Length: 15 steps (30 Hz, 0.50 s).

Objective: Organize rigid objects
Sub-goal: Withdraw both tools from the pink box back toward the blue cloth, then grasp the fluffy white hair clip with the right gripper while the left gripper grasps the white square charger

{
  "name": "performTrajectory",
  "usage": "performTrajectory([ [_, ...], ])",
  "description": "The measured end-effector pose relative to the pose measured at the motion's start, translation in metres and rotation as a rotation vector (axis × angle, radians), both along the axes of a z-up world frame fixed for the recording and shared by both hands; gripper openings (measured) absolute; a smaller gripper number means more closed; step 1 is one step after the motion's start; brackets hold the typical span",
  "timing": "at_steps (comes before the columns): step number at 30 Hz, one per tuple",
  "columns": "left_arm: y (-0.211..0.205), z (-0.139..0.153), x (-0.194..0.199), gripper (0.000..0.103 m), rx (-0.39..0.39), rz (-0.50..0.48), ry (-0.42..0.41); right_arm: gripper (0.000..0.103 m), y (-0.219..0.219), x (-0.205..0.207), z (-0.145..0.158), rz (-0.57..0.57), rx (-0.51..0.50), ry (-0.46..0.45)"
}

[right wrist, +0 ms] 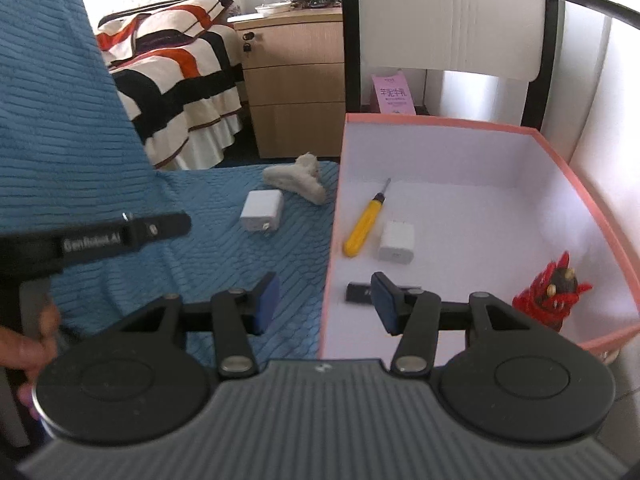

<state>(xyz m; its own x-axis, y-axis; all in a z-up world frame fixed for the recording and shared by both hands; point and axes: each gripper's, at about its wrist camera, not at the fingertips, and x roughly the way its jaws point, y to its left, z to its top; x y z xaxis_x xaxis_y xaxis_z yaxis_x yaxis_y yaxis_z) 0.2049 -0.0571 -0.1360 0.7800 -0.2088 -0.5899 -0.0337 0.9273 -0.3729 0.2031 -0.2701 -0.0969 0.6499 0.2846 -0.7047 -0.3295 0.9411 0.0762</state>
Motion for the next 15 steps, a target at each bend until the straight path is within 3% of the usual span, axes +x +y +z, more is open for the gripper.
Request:
performTrajectory([
  [3, 0.008, -0.014, 0.017, 0.055, -0.044, 0.017, 0.040, 0.053, 0.000, 0.019, 0.003, 0.019, -0.007, 0.006],
  [6, 0.008, -0.024, 0.030, 0.074, -0.023, 0.020, 0.013, 0.053, 0.002, 0.041, 0.005, 0.051, -0.030, 0.011],
  [8, 0.007, -0.033, 0.039, 0.075, 0.022, 0.023, -0.013, 0.053, 0.005, 0.059, 0.005, 0.066, -0.038, 0.012],
  [10, 0.008, -0.044, 0.051, 0.075, 0.033, 0.006, 0.015, 0.053, 0.011, 0.074, 0.005, 0.094, -0.062, -0.008],
  [13, 0.012, -0.060, 0.065, 0.075, -0.049, -0.035, 0.060, 0.053, 0.023, 0.104, 0.002, 0.127, -0.105, 0.001],
  [15, 0.009, -0.069, 0.074, 0.075, -0.060, -0.062, 0.074, 0.052, 0.032, 0.119, -0.002, 0.173, -0.131, 0.000],
])
